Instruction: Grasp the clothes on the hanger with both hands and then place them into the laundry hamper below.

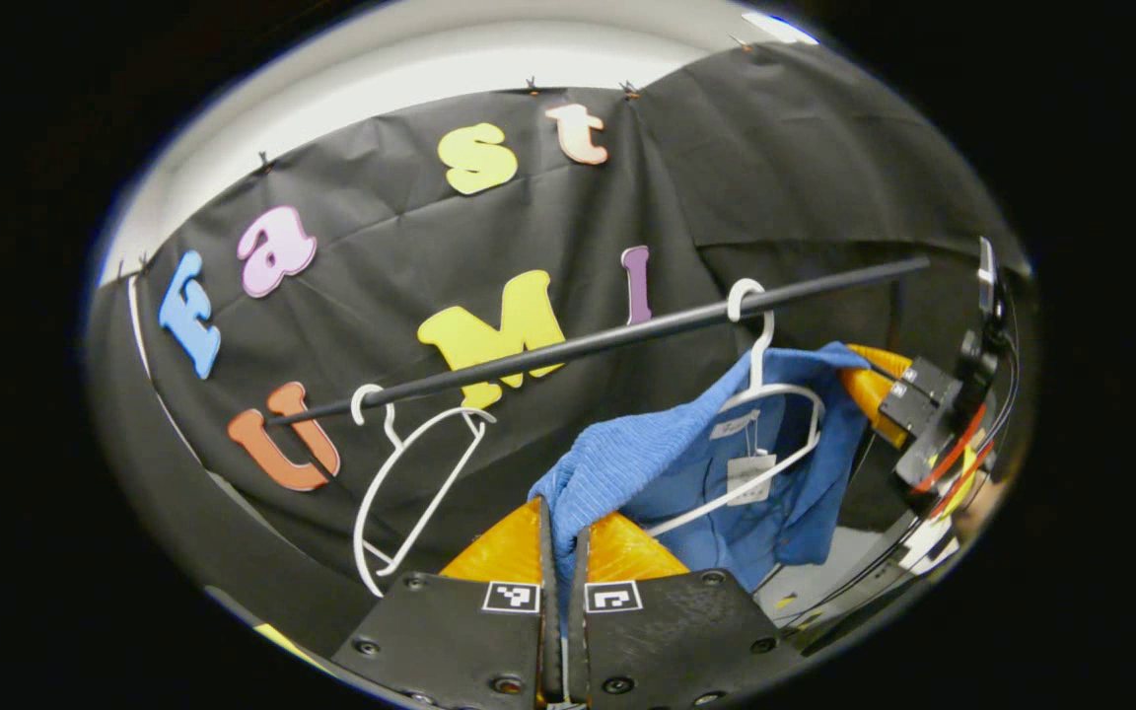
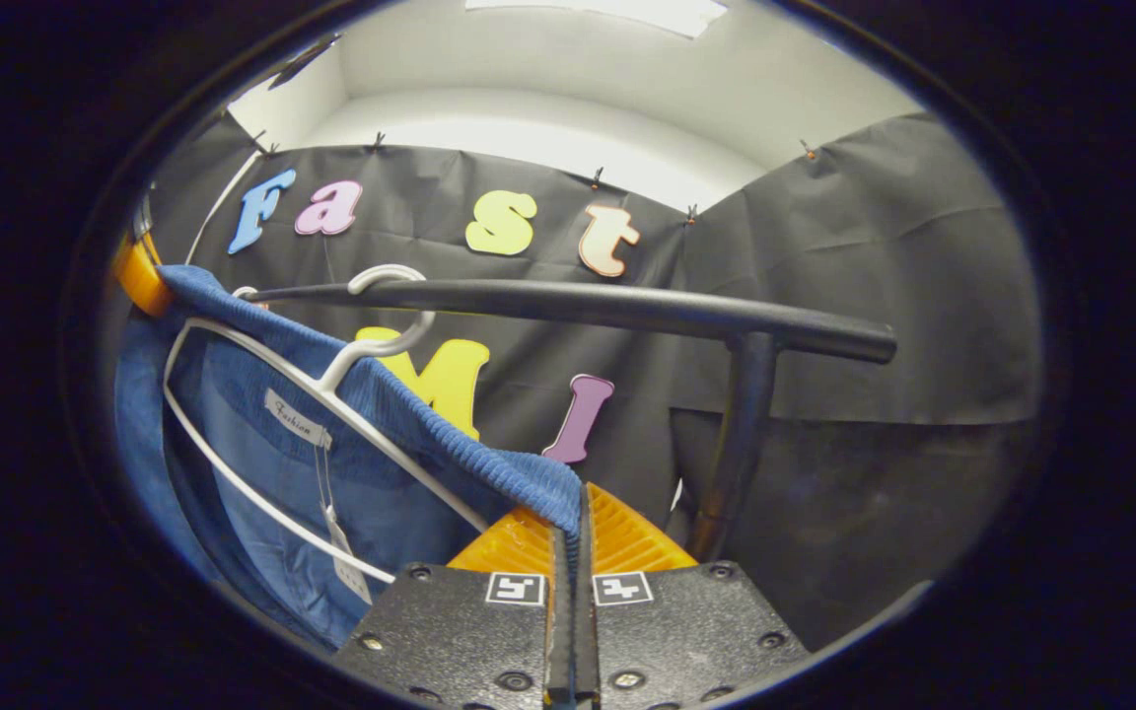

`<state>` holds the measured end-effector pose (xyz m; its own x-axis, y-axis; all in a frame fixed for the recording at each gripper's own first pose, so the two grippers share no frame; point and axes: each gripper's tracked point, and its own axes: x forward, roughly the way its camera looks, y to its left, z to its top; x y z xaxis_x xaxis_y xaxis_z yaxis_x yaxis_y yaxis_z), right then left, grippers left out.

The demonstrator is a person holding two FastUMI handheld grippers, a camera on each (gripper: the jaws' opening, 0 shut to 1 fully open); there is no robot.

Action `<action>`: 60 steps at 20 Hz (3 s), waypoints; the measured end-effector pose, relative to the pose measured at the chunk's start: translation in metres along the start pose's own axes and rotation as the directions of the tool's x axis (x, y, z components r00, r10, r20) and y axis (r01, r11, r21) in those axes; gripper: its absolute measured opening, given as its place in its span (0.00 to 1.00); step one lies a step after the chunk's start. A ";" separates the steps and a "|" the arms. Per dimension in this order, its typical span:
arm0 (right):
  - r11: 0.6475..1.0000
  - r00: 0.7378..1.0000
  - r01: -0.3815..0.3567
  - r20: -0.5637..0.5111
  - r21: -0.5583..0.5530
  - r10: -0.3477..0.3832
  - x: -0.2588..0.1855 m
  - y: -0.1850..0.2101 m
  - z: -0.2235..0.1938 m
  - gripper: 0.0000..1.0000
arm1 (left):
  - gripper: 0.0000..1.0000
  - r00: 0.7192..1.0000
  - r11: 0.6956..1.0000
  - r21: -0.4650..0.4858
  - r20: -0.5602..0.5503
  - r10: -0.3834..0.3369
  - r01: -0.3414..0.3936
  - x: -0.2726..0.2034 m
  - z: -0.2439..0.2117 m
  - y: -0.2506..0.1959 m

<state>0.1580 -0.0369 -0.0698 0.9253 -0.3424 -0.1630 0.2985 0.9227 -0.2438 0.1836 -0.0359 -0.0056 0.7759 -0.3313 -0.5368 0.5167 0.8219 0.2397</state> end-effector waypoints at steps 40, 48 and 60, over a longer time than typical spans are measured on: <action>0.995 0.996 -0.089 0.003 -0.036 0.089 0.009 0.013 0.002 0.05 | 0.07 0.701 0.439 -0.564 0.660 -0.270 0.699 -0.015 0.010 0.000; 0.997 0.998 -0.054 0.018 -0.046 0.055 0.011 0.004 0.011 0.05 | 0.02 0.819 0.462 -0.680 0.421 -0.390 0.569 0.037 -0.043 -0.019; 0.999 0.998 -0.021 -0.067 -0.045 0.018 0.013 -0.007 -0.016 0.05 | 0.02 0.850 0.669 -0.528 0.264 -0.456 0.523 0.088 -0.095 -0.056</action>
<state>0.1642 -0.0511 -0.0856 0.9129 -0.3365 -0.2310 0.2677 0.9209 -0.2833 0.1887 -0.0670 -0.1428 0.5194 -0.7788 -0.3516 0.5610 0.6212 -0.5473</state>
